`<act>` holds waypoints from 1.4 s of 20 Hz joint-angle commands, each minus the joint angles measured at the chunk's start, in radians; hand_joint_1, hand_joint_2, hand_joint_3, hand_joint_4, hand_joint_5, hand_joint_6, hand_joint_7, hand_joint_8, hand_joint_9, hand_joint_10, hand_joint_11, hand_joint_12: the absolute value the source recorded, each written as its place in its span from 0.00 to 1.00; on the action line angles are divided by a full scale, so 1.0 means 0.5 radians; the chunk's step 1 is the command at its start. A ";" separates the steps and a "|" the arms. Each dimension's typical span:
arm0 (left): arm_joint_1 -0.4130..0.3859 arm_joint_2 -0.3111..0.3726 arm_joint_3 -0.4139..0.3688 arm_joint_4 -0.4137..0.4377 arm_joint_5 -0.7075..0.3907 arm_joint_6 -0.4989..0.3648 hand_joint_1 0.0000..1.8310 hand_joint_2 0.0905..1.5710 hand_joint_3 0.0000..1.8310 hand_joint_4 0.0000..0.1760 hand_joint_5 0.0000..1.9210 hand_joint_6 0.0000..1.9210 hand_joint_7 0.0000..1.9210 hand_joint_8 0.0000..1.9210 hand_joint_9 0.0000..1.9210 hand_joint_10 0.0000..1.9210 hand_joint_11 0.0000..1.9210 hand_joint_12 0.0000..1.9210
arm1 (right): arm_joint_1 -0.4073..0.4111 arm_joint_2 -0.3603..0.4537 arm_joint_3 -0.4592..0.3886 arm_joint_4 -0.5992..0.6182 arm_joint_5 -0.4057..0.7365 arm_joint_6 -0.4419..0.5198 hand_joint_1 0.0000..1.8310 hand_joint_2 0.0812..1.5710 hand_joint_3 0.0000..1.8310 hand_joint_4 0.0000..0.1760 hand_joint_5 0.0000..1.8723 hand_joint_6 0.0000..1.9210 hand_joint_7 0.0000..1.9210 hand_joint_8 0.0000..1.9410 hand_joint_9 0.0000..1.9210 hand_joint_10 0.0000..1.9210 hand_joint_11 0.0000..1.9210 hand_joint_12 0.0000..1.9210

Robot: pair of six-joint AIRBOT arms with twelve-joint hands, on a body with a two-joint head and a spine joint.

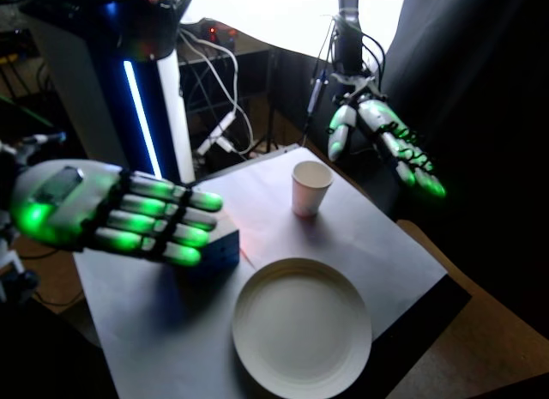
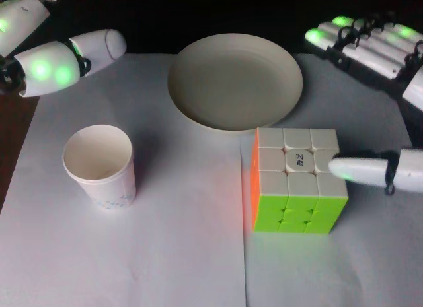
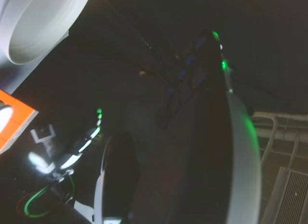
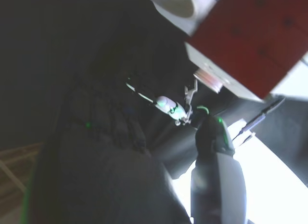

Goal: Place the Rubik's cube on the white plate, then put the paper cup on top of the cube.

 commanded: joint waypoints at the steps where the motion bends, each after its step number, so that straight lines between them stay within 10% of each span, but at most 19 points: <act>1: -0.019 0.000 0.014 -0.001 -0.257 -0.005 0.07 0.82 0.00 0.52 0.02 0.01 0.00 0.00 0.00 0.00 0.00 0.00 | -0.008 -0.031 0.004 -0.008 0.244 0.041 0.29 0.62 0.00 0.00 0.00 0.00 0.00 0.00 0.00 0.00 0.00 0.47; 7: -0.027 -0.002 0.013 -0.001 -0.248 -0.005 0.06 0.82 0.00 0.42 0.04 0.01 0.00 0.00 0.00 0.00 0.00 0.00 | -0.041 -0.225 0.128 0.001 0.135 0.110 0.32 0.59 0.00 0.02 0.00 0.00 0.00 0.00 0.00 0.00 0.00 0.26; 8: -0.030 -0.003 0.014 -0.001 -0.247 -0.005 0.08 0.81 0.00 0.61 0.04 0.01 0.00 0.00 0.00 0.00 0.00 0.00 | -0.041 -0.251 0.148 0.016 0.109 0.110 0.34 0.59 0.00 0.18 0.00 0.00 0.00 0.00 0.00 0.00 0.00 0.02; 9: -0.030 -0.004 0.013 -0.001 -0.249 -0.005 0.09 0.82 0.00 0.60 0.04 0.01 0.00 0.00 0.00 0.00 0.00 0.00 | -0.040 -0.277 0.169 0.035 0.089 0.110 0.35 0.60 0.00 0.21 0.00 0.00 0.00 0.00 0.00 0.00 0.00 0.00; 12: -0.029 -0.004 0.012 -0.001 -0.247 -0.005 0.05 0.83 0.00 0.46 0.04 0.00 0.00 0.00 0.00 0.00 0.00 0.00 | -0.022 -0.347 0.220 0.059 0.012 0.110 0.37 0.62 0.01 0.01 0.00 0.00 0.00 0.00 0.00 0.00 0.01 0.00; 14: -0.029 -0.006 0.011 -0.002 -0.249 -0.006 0.06 0.83 0.00 0.36 0.05 0.01 0.00 0.00 0.00 0.00 0.00 0.00 | -0.021 -0.368 0.231 0.061 -0.017 0.110 0.35 0.62 0.00 0.03 0.00 0.00 0.00 0.00 0.01 0.00 0.00 0.41; 17: -0.028 -0.010 0.012 -0.009 -0.249 -0.006 0.09 0.84 0.00 0.37 0.06 0.01 0.00 0.00 0.00 0.00 0.00 0.00 | -0.021 -0.387 0.241 0.066 -0.034 0.110 0.40 0.67 0.01 0.00 0.00 0.00 0.08 0.01 0.13 0.07 0.00 0.61; 18: -0.027 -0.010 0.012 -0.014 -0.254 -0.006 0.10 0.84 0.00 0.38 0.06 0.00 0.00 0.00 0.00 0.00 0.00 0.00 | -0.021 -0.388 0.241 0.066 -0.036 0.110 0.43 0.69 0.00 0.00 0.04 0.01 0.13 0.01 0.12 0.27 0.00 0.71; 19: -0.026 -0.010 0.011 -0.016 -0.257 -0.006 0.13 0.83 0.00 0.59 0.06 0.00 0.00 0.00 0.00 0.00 0.00 0.00 | -0.021 -0.388 0.241 0.066 -0.036 0.110 0.49 0.73 0.00 0.00 0.09 0.12 0.19 0.15 0.12 0.63 0.00 0.85; 21: -0.022 -0.010 0.012 -0.017 -0.256 -0.006 0.16 0.84 0.00 0.51 0.06 0.00 0.00 0.00 0.00 0.00 0.00 0.00 | -0.021 -0.387 0.242 0.067 -0.036 0.110 0.55 0.76 0.00 0.00 0.02 0.69 0.14 0.73 0.19 0.93 0.11 1.00; 22: -0.021 -0.010 0.012 -0.017 -0.256 -0.006 0.17 0.85 0.00 0.36 0.07 0.01 0.00 0.00 0.00 0.00 0.00 0.00 | -0.020 -0.387 0.242 0.067 -0.036 0.110 0.68 0.82 0.01 0.00 0.04 0.84 0.31 0.83 0.33 1.00 0.34 1.00; 25: -0.013 -0.010 0.012 -0.019 -0.263 -0.007 0.18 0.85 0.00 0.36 0.07 0.00 0.00 0.00 0.00 0.00 0.00 0.00 | -0.011 -0.381 0.240 0.067 -0.029 0.110 0.61 0.86 0.02 0.00 0.20 0.89 0.36 0.89 0.53 1.00 0.58 1.00; 28: -0.004 -0.010 0.013 -0.026 -0.267 -0.007 0.19 0.85 0.00 0.56 0.07 0.00 0.00 0.00 0.00 0.00 0.00 0.00 | 0.002 -0.352 0.224 0.066 0.102 0.110 0.62 0.86 0.01 0.00 0.21 0.85 0.36 0.90 0.41 1.00 0.37 1.00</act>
